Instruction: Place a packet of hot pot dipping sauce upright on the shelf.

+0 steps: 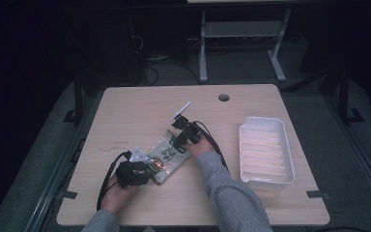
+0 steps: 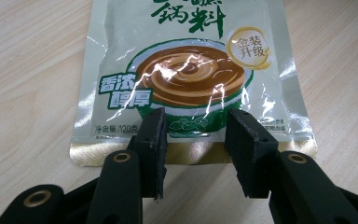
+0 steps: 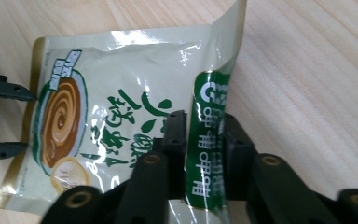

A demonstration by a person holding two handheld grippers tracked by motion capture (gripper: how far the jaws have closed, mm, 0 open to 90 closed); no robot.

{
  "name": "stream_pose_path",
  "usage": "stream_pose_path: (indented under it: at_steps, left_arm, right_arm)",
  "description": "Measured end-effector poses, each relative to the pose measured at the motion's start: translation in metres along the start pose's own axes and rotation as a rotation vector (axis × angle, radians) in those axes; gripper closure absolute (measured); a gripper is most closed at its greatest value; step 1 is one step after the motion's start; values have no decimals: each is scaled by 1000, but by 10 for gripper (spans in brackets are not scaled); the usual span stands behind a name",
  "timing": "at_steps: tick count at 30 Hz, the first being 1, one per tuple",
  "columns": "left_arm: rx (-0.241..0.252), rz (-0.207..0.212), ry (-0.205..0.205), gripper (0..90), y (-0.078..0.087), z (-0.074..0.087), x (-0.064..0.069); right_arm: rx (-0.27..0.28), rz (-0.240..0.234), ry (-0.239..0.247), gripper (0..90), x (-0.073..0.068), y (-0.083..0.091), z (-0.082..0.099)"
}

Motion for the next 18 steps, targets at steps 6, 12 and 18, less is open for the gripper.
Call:
stream_pose_path:
  at_steps: [6,12,18]
  left_arm:
    - [3,5,-8,546,0,0,1]
    - [25,6,-12,529,4,1,2]
    - [74,-12,-19,506,13,0,3]
  right_arm:
    - [5,7,9,883,3,4,1]
    - [23,-7,24,894,0,15,1]
    - [71,-49,36,894,-4,33,0]
Point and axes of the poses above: each handheld gripper's, and its own axes: y roughly backward along the jaws, z roughly out of its underside, x roughly to its right, the point moved 6 cm from there along -y, roughly forward along the jaws, and after that the axes turned 10 degrees about z, right-handed, at the moved point
